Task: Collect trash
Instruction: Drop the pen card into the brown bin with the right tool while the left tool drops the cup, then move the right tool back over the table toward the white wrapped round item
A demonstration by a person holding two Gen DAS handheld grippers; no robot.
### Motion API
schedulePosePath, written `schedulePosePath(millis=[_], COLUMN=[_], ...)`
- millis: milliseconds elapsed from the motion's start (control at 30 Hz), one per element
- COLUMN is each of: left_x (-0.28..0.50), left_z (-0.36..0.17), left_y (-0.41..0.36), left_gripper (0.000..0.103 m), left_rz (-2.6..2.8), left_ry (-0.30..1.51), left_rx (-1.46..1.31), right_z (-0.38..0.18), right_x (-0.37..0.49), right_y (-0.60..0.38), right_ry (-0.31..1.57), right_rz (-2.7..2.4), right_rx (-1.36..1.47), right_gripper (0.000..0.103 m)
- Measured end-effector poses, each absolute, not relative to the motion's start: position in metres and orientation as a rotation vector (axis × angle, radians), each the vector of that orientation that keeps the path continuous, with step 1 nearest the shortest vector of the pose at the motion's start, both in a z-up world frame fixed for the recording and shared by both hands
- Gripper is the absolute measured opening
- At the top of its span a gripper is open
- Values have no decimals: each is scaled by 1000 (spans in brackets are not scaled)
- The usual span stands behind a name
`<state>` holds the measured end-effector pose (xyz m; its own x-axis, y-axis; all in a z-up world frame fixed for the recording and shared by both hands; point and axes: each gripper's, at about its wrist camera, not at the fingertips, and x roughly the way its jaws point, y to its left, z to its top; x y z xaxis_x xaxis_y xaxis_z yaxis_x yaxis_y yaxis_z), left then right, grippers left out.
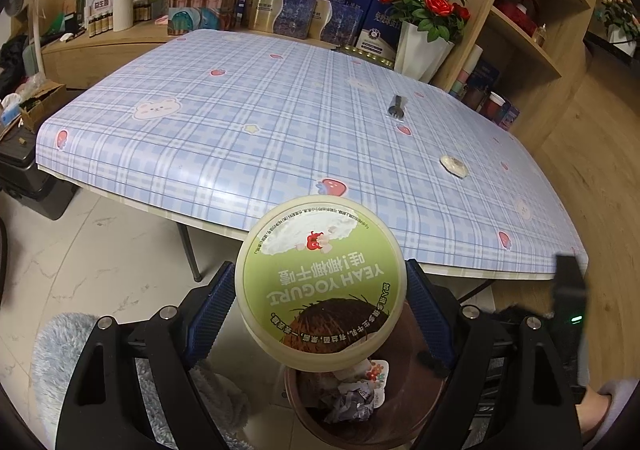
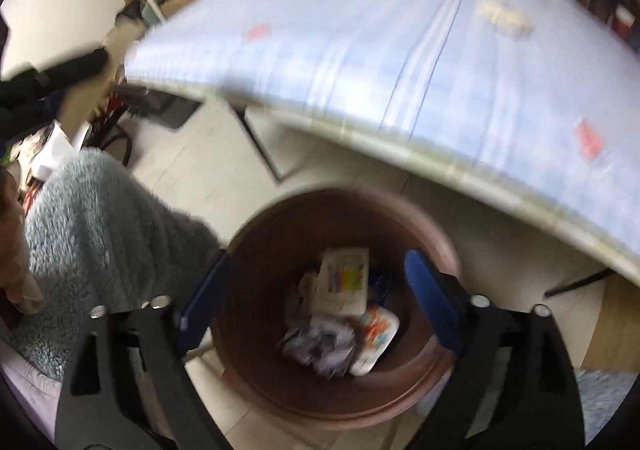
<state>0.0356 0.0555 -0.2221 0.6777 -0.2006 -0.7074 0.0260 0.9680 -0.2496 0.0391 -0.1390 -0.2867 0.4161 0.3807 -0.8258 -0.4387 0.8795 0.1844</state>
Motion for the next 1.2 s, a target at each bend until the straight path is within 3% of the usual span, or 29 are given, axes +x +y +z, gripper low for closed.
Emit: schedulePosePath(millis=[100, 300, 400, 833, 1200], left_x=[36, 36, 38, 37, 37], left_z=[-226, -238, -248, -296, -313], left_y=[51, 38, 27, -41, -52], left_gripper=[81, 81, 81, 81, 84], left_rz=[-145, -198, -234, -445, -494], left_ry=[833, 892, 934, 1140, 1215], left_rx=[-227, -230, -222, -20, 8], right_z=[-261, -220, -215, -225, -228], right_x=[32, 18, 16, 23, 23], right_y=[-151, -175, -184, -218, -220], right_ry=[860, 582, 528, 538, 554], right_rz=[450, 308, 250, 119, 111], right_rx=[-65, -76, -85, -2, 6], right_gripper=[97, 97, 97, 97, 97])
